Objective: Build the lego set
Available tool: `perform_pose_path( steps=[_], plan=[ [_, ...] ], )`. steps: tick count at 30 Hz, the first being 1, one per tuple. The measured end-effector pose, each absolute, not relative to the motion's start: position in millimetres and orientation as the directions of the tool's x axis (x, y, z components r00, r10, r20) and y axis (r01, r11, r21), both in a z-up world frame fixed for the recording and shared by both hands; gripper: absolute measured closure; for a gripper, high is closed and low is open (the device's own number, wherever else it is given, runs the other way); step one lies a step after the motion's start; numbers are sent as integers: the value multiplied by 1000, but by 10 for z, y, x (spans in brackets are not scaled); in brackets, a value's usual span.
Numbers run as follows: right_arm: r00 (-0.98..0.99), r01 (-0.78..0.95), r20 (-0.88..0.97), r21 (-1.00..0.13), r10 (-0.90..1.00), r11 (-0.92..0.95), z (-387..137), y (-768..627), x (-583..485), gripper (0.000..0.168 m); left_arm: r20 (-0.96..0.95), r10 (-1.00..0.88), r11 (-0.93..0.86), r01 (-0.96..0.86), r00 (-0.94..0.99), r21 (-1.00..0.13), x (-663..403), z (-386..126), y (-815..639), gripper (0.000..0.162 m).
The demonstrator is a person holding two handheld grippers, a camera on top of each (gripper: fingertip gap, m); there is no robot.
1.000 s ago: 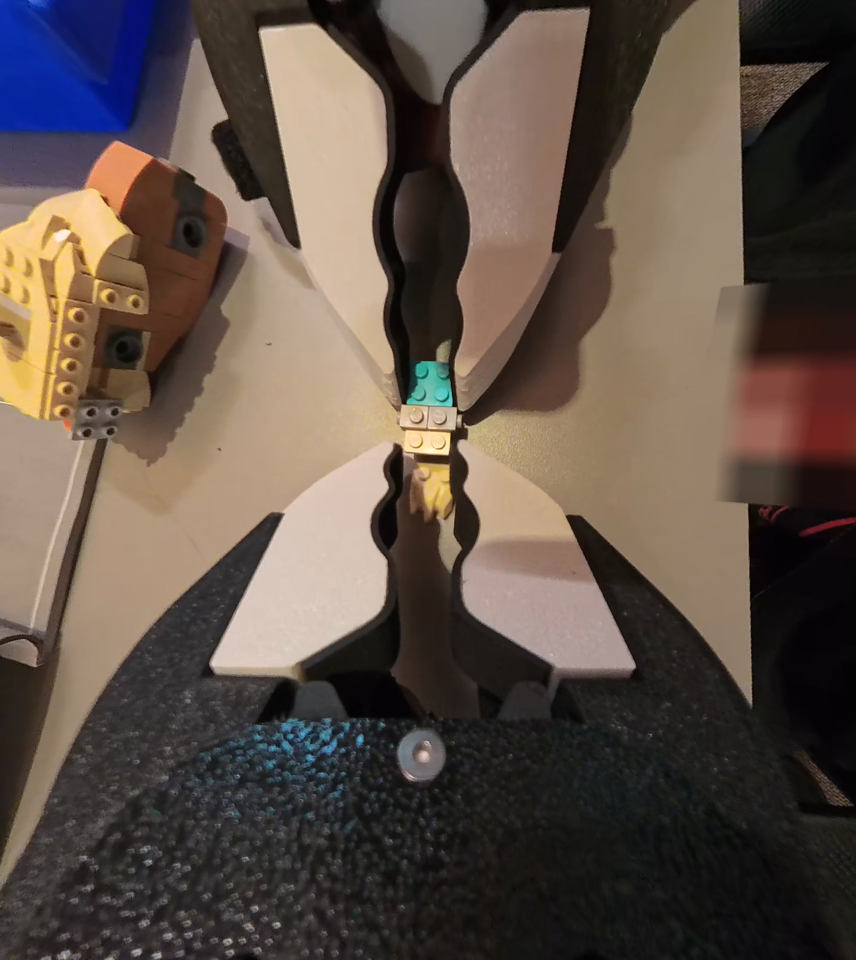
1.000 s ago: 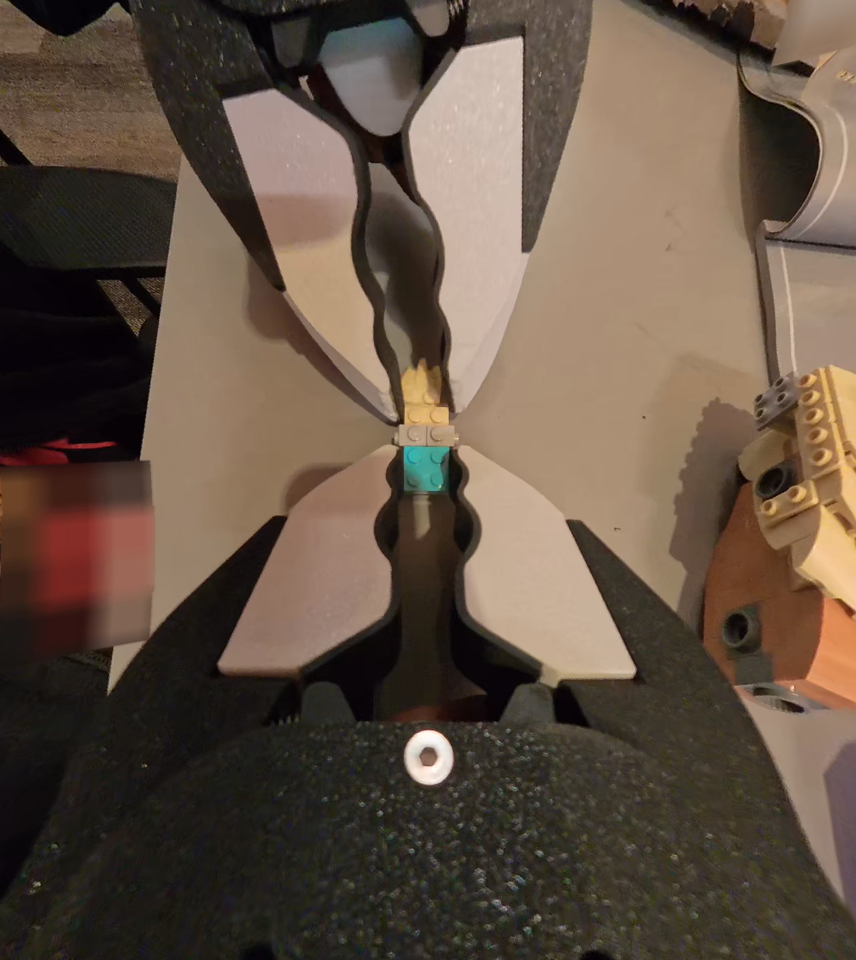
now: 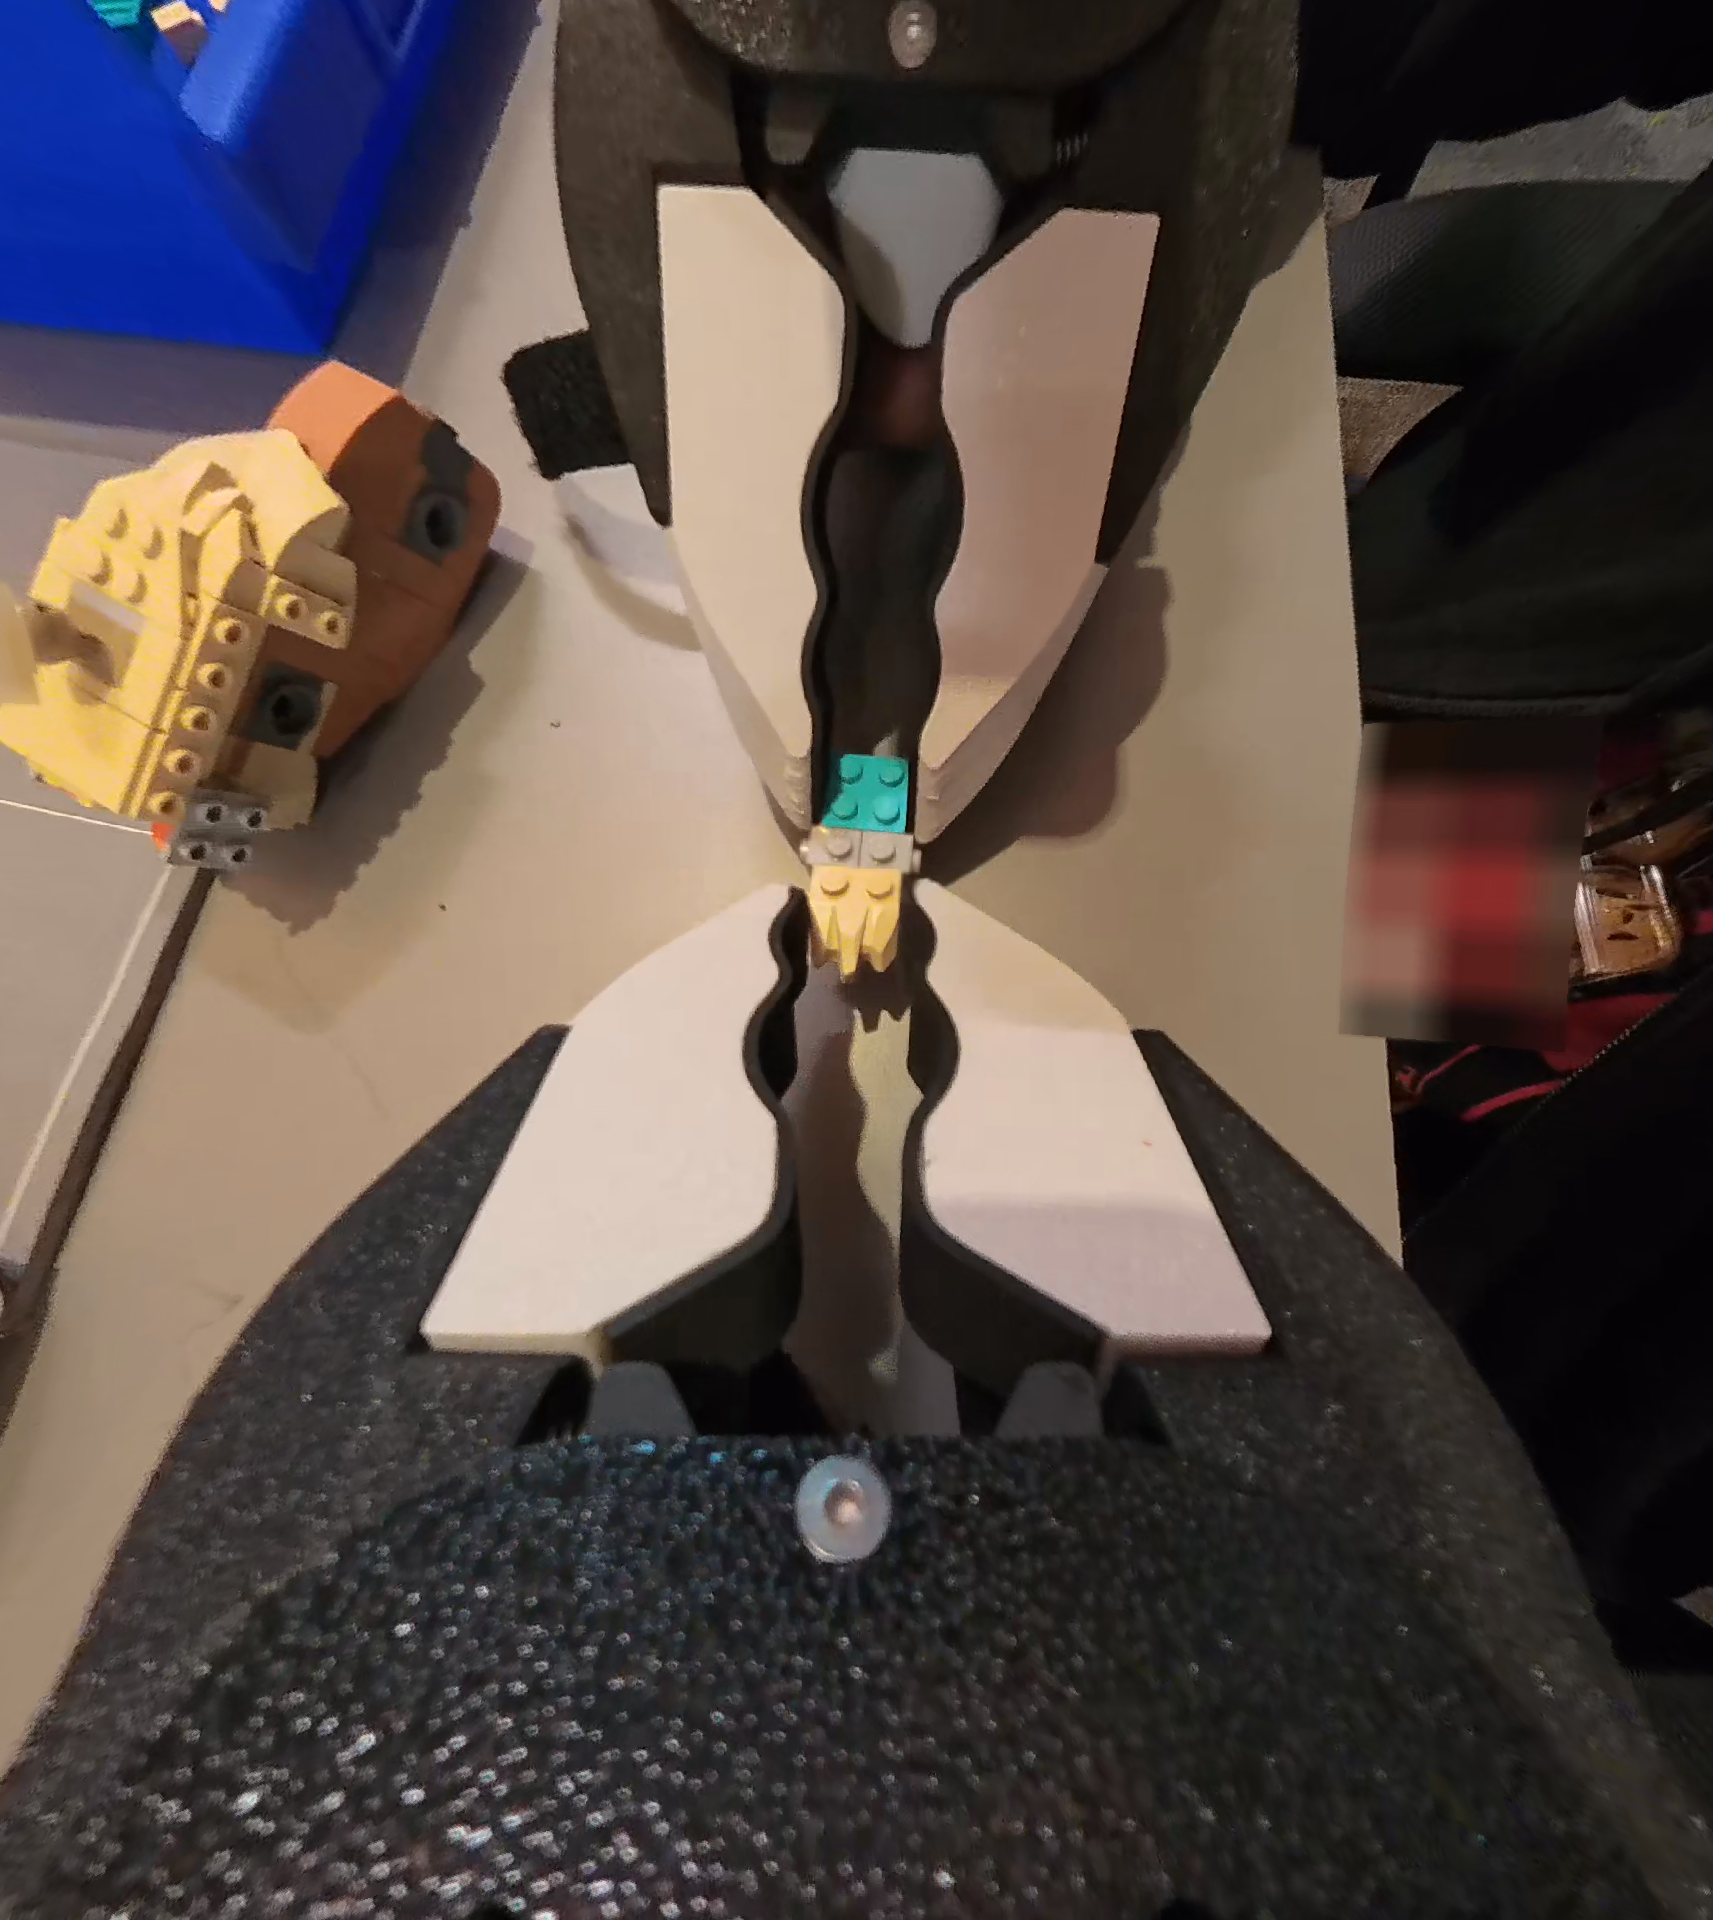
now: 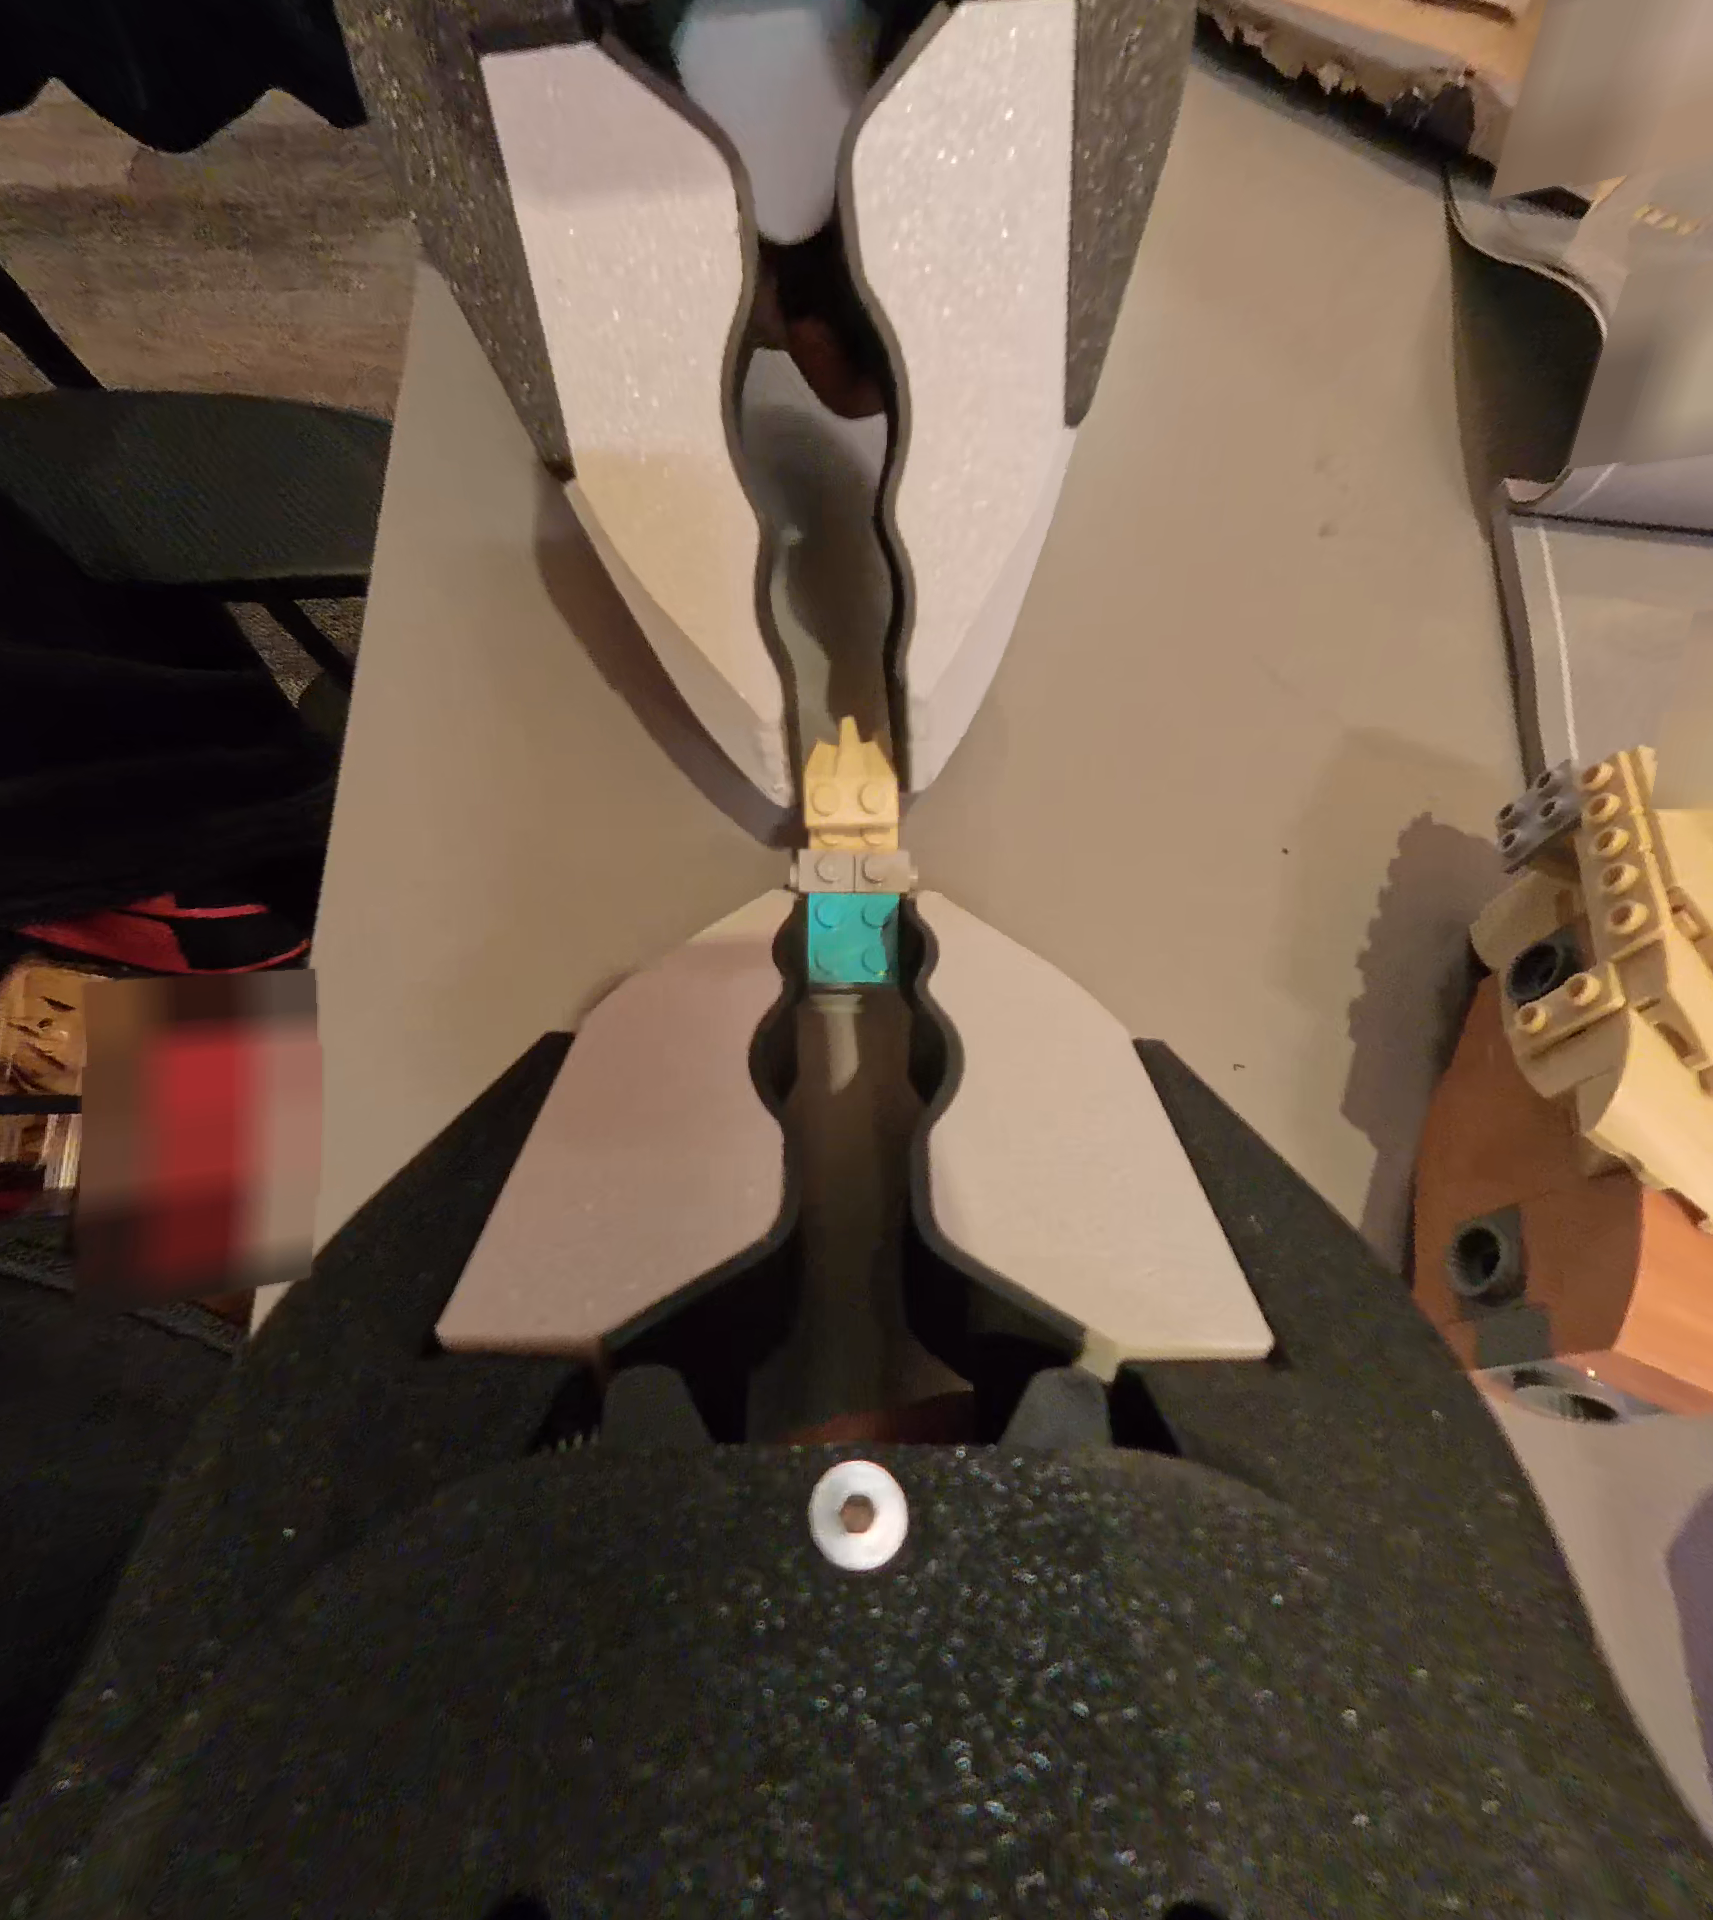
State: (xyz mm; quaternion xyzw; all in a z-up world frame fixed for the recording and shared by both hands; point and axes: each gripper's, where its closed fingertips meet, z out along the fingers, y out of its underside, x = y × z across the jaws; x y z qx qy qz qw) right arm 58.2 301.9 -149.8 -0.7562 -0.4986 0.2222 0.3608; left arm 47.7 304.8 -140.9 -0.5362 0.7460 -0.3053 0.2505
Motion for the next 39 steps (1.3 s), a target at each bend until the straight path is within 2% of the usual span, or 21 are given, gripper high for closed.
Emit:
perform_pose_path(
  steps=[39],
  plan=[
    [395,561,102,-814,913,-152,-1357,3004,539,152,-38,-945,267,-700,-325,-662,486,-1431,3022,145]
  ],
)
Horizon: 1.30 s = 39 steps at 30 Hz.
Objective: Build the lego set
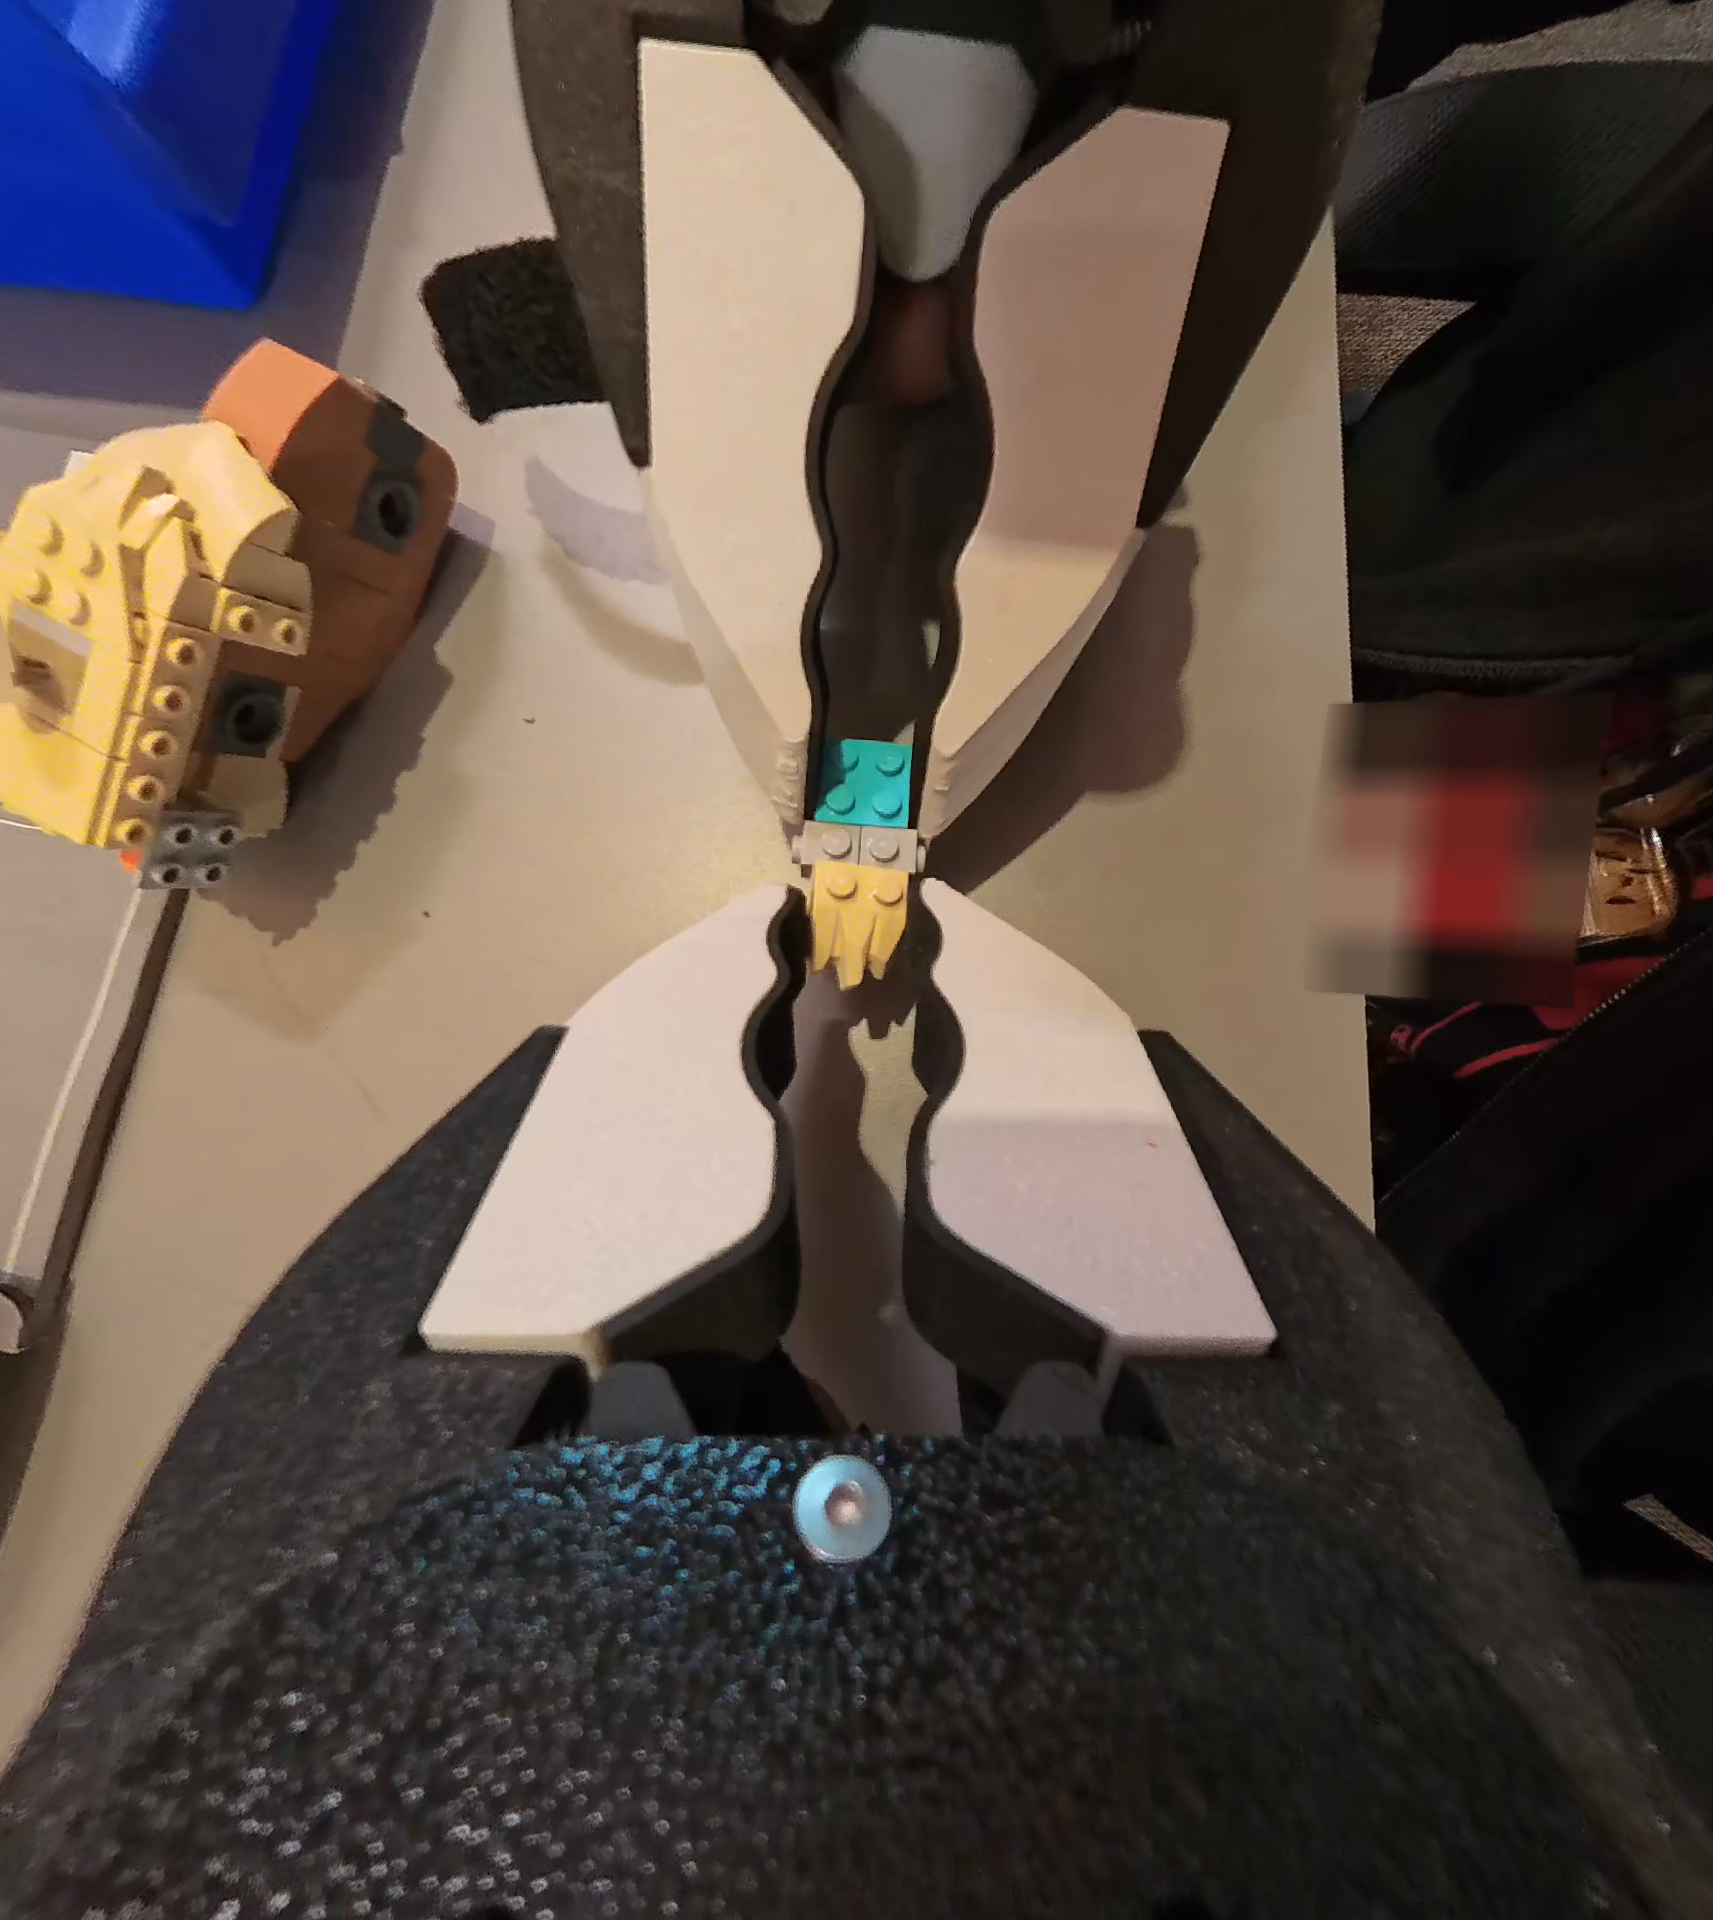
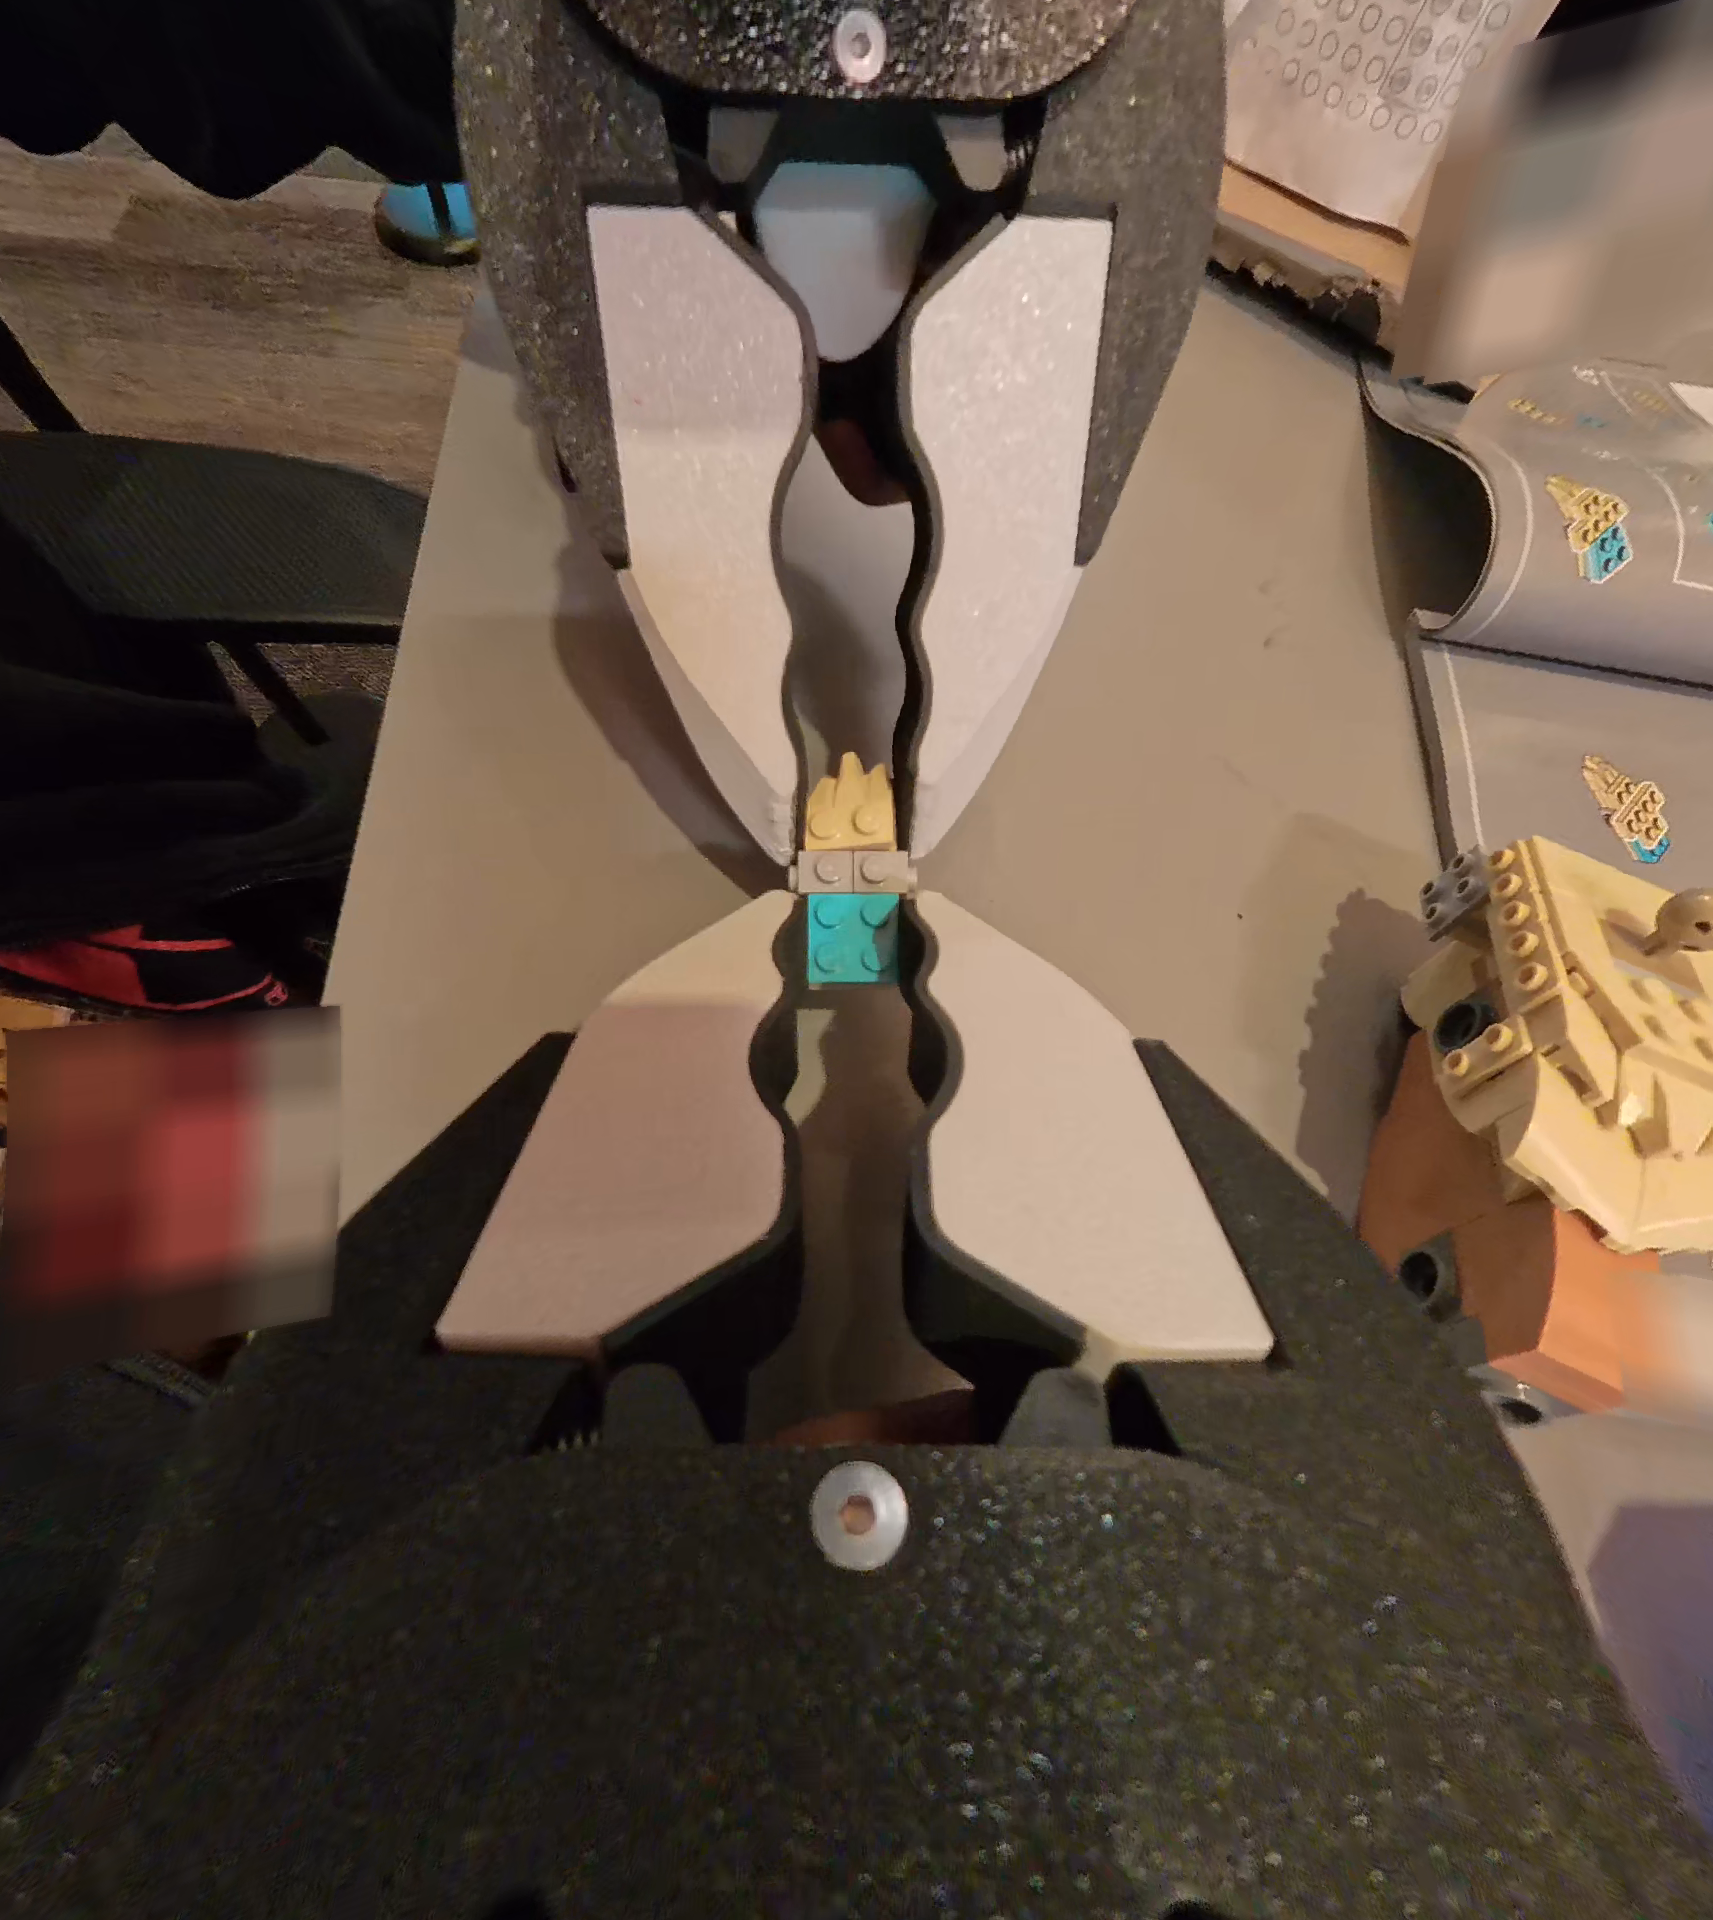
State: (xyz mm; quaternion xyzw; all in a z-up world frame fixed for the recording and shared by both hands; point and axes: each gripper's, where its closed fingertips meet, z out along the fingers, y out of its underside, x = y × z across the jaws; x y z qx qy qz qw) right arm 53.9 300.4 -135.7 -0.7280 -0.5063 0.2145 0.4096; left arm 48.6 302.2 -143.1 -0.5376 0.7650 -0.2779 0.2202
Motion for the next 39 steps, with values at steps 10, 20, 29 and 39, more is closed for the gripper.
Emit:
perform_pose_path(
  steps=[10,20,29,39],
  plan=[
    [361,595,186,-800,914,-72,-1364,2990,532,152,-63,-940,289,-679,-337,-675,478,-1439,3001,145],
    [377,576,196,-815,905,-63,-1317,3019,550,151,-77,-948,265,-632,-309,-728,490,-1390,3019,145],
    [487,360,-171,-854,856,-376,-1243,2983,733,130,-177,-955,284,-564,-238,-775,534,-1249,3087,145],
    [513,13,-512,-797,688,-603,-1011,3030,608,118,-470,-870,478,-491,-150,-728,635,-974,3052,145]
  ],
)
